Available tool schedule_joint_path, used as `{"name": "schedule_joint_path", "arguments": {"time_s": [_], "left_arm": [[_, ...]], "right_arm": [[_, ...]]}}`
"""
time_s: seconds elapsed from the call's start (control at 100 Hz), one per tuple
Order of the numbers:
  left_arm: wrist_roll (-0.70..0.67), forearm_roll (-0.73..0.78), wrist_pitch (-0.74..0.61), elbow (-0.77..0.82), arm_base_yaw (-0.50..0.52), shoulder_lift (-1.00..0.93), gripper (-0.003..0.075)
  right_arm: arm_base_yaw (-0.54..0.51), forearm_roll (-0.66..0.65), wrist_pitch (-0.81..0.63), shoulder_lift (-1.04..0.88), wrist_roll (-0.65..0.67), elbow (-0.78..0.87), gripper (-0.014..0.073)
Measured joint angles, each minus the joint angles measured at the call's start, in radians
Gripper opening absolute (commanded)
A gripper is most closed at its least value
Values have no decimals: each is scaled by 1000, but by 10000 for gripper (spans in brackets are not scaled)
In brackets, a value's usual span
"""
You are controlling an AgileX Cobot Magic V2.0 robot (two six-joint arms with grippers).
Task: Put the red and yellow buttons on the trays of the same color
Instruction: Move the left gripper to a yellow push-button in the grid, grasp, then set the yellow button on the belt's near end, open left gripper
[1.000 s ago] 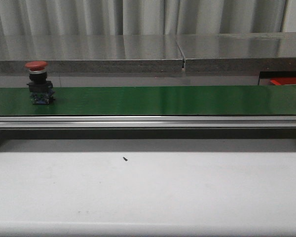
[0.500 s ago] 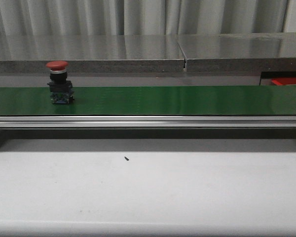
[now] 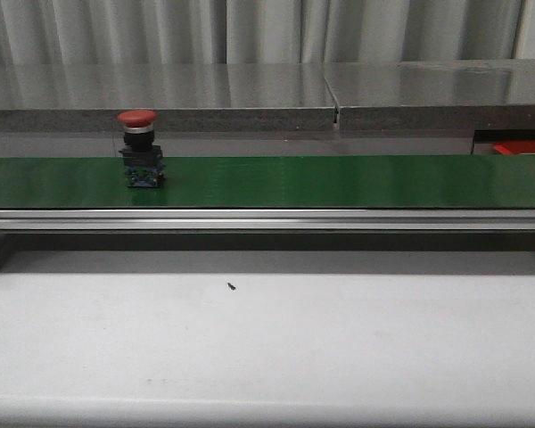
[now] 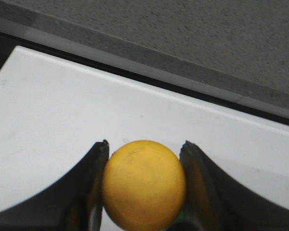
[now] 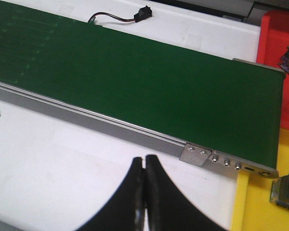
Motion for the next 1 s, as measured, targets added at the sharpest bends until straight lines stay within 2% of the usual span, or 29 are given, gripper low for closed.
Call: {"name": "schedule_joint_path", "arguments": {"time_s": [0.22,0.43,0.59,0.87,0.94,1.0], "left_arm": [[32,-5,-120,287,-111,-119,-19],[37,-7,-254,460,-182,-133,-19],[39,-8,-350,529,-205,-133,-19],[41,-11,-418,594,-207,-135,-15],[42,-11,-426,611,-207,-135,15],[43,-13,-427,622,-207,-135,85]], "right_arm": [[0,0,0,0,0,0,-67],[0,0,0,0,0,0,-67],[0,0,0,0,0,0,-67],[0,0,0,0,0,0,-67],[0,0,0,0,0,0,-67],[0,0,0,0,0,0,-67]]}}
